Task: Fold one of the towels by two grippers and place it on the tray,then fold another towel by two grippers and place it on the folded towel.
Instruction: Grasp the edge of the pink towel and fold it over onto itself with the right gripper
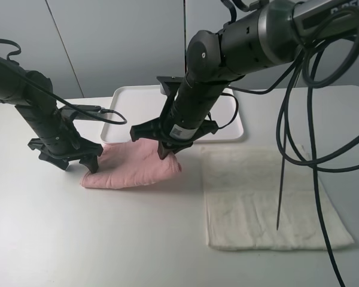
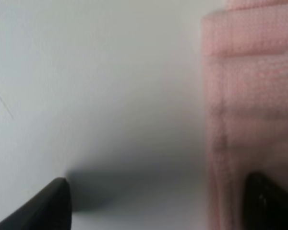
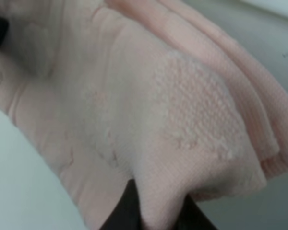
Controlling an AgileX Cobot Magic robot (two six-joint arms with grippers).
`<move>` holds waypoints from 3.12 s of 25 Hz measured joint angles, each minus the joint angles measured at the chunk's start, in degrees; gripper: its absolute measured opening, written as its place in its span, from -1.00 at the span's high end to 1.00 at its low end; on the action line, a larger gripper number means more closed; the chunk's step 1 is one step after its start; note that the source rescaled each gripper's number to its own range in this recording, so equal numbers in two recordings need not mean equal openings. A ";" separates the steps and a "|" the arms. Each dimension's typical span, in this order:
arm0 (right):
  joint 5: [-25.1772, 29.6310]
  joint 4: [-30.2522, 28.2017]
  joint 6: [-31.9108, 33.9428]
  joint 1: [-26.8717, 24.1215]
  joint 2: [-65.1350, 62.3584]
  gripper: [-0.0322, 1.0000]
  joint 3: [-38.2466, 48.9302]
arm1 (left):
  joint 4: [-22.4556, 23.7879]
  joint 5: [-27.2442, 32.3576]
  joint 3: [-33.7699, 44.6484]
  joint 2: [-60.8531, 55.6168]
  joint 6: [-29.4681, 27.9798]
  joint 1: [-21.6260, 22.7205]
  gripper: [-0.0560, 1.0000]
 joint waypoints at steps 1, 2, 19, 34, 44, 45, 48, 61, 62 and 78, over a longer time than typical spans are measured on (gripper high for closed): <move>0.00 0.72 -0.41 0.00 0.00 0.82 0.00 | 0.00 0.09 0.00 0.00 0.00 0.00 -0.87; 0.00 1.34 -0.66 0.00 0.00 0.82 0.00 | -0.31 0.09 0.00 0.00 0.00 0.00 -0.87; -3.05 9.51 -3.26 0.00 0.12 0.82 0.00 | -1.17 0.13 0.00 0.00 0.33 0.00 -0.87; -7.95 26.63 -12.32 0.00 5.68 0.82 0.00 | -1.73 0.23 0.00 0.04 0.67 0.00 -0.87; -11.00 42.34 -24.05 0.00 7.00 0.82 0.00 | -2.45 0.23 0.00 0.13 0.67 0.09 -0.87; -11.00 43.26 -24.29 0.00 7.30 0.82 0.00 | -2.57 0.27 0.00 0.13 0.67 0.09 -0.87; -11.16 47.44 -27.03 0.00 8.73 0.82 0.00 | -2.83 0.37 0.00 0.13 0.67 0.09 -0.87; -9.28 66.78 -44.35 0.00 10.42 0.82 0.00 | -7.19 1.05 0.00 0.13 4.81 0.09 -0.87; -9.24 66.92 -44.52 0.00 10.42 0.82 0.00 | -7.57 1.22 0.00 0.13 5.43 0.09 -0.87; -8.80 65.52 -44.55 0.00 10.42 0.82 0.00 | -7.85 4.40 0.59 -8.97 6.32 0.09 -0.87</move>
